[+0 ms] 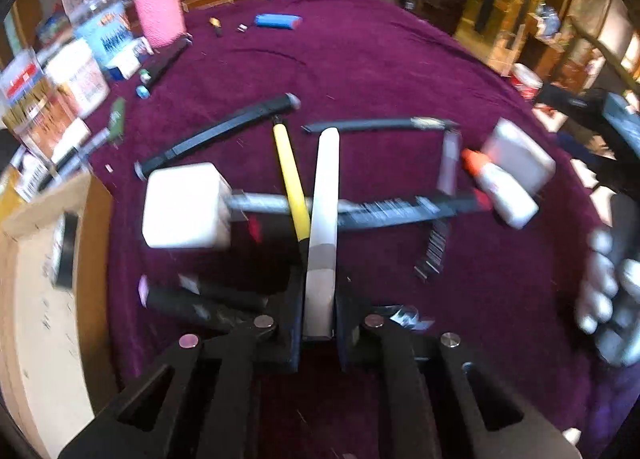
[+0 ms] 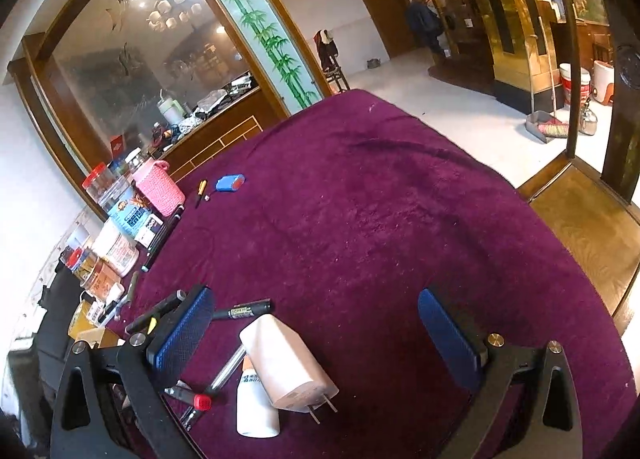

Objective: Organize rigid objects
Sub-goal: 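Grasp a second white marker from the pile with the left gripper, then carry the white marker over the tray with left while right grasps the white square charger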

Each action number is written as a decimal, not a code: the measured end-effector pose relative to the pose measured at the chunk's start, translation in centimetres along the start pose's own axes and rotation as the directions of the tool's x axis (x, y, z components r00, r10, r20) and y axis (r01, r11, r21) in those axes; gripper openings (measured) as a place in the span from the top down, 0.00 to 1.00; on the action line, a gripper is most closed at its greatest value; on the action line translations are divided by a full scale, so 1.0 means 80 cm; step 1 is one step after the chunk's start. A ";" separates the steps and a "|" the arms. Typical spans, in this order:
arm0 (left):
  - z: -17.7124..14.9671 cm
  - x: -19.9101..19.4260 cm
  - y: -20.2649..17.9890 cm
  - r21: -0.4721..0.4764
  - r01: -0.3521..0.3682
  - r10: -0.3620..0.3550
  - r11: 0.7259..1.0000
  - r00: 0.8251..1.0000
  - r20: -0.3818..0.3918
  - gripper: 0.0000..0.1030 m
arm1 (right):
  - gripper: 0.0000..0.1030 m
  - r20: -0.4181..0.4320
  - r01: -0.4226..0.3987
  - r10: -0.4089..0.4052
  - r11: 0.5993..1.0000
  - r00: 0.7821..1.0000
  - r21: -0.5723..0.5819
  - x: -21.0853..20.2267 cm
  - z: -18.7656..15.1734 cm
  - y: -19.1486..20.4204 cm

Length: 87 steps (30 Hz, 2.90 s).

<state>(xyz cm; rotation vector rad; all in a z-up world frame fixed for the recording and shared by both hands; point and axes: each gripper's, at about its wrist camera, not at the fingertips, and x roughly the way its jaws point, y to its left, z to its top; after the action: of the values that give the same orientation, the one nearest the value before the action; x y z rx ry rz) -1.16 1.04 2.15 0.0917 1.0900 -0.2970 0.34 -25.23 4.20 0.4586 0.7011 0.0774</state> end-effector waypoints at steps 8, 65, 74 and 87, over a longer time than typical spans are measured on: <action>-0.007 -0.020 -0.012 0.018 0.029 -0.029 0.999 0.999 0.028 0.62 | 0.01 -0.024 -0.008 0.007 1.000 1.000 -0.030 0.007 -0.004 0.010; -0.159 -0.200 0.204 -0.319 0.164 -0.019 0.933 0.912 0.410 0.89 | 0.00 -0.057 0.098 -0.112 0.975 0.992 -0.199 0.000 0.005 0.106; -0.205 -0.211 0.253 -0.413 0.128 0.065 0.902 0.904 0.423 0.89 | 0.00 -0.312 -0.188 0.101 0.947 0.945 -0.261 0.056 -0.041 0.238; -0.208 -0.183 0.268 -0.429 0.156 0.032 0.890 0.917 0.399 0.89 | 0.04 -0.449 -0.254 0.062 0.888 0.892 -0.383 0.117 -0.095 0.324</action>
<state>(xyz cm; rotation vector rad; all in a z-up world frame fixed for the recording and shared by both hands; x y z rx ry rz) -15.64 28.03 5.84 -0.4117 0.7316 -0.1033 4.77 3.03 4.67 0.0610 1.0451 0.4982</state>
